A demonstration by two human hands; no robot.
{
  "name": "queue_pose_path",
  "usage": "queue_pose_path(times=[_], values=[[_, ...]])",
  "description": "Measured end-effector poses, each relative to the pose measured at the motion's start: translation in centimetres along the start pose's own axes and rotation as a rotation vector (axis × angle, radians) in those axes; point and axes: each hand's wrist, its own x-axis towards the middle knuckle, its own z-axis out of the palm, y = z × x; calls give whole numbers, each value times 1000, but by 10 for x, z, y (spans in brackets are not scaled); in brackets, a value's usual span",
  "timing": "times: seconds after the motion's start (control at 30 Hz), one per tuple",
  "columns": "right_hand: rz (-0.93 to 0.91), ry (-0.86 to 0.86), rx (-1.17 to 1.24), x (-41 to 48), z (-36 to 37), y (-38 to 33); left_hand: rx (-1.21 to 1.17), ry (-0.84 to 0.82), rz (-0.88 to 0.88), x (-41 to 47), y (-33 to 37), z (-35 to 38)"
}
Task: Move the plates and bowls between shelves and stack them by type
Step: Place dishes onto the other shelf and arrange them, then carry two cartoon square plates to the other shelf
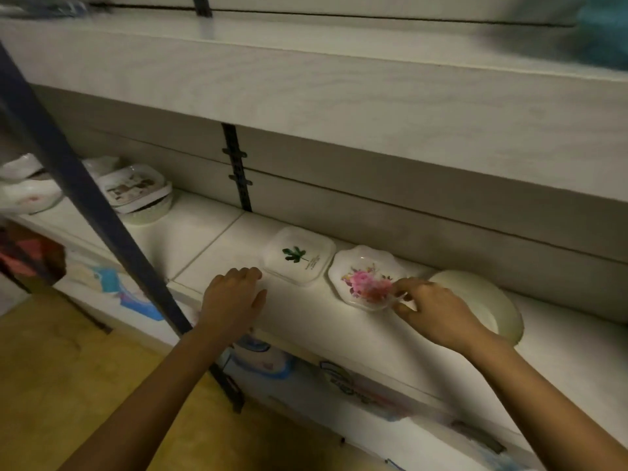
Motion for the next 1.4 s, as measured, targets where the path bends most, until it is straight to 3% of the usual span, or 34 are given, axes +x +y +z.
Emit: queue_pose_path(times=[0.33, 0.83, 1.1, 1.4], values=[[-201, -42, -54, 43, 35, -132, -98, 117, -161, -44, -111, -31], [-293, -100, 110, 90, 107, -368, -95, 89, -194, -88, -349, -70], [-292, -81, 219, 142, 133, -451, -105, 114, -190, -55, -443, -74], [-135, 40, 190, 248, 153, -511, -115, 87, -113, 34, -551, -64]])
